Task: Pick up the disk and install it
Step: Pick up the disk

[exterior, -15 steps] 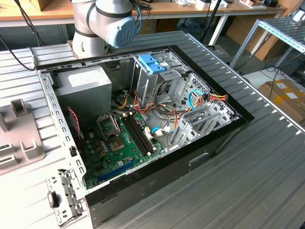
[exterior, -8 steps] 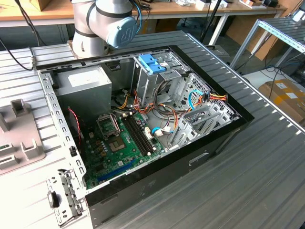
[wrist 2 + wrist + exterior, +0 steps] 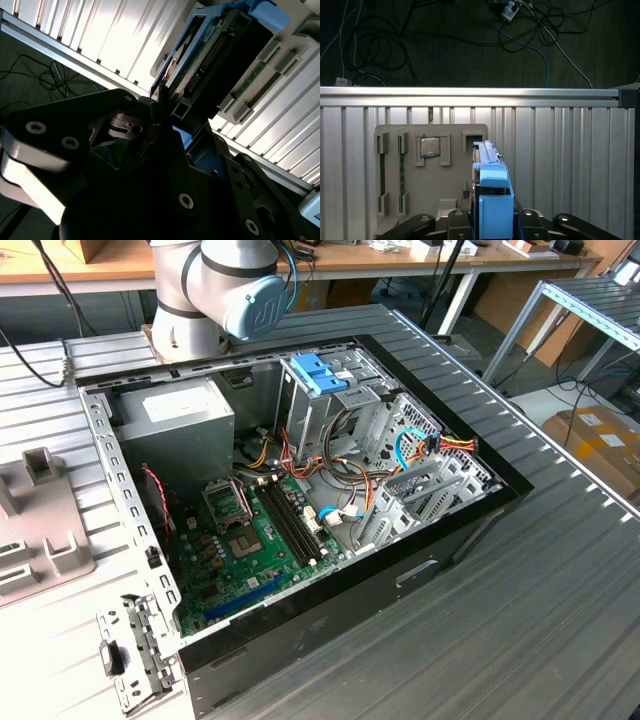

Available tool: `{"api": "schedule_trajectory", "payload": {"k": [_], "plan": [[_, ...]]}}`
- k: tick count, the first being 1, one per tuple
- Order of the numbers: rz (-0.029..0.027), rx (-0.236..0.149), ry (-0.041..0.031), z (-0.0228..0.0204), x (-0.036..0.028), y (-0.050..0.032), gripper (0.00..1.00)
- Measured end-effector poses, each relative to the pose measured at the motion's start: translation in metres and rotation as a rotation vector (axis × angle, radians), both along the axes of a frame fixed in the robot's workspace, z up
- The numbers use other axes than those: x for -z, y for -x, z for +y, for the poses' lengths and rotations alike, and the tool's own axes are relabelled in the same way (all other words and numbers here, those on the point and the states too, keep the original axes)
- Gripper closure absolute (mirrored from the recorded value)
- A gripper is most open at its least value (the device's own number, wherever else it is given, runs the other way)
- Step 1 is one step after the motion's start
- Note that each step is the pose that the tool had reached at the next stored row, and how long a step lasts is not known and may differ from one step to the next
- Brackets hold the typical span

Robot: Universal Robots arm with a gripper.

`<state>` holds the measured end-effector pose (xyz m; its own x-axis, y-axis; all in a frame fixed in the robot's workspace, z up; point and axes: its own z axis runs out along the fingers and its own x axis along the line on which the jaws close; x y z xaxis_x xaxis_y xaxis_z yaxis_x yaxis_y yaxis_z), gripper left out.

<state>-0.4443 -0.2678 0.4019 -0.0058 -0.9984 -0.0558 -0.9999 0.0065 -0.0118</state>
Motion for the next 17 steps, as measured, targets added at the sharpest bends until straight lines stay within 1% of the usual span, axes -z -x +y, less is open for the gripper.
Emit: {"api": "schedule_trajectory", "payload": {"k": [6,17], "plan": [[0.0,0.0,-0.0003,0.0,-0.0059,0.0,0.63],[0.0,0.0,-0.0015,0.0,-0.0144,0.0,0.63]]}}
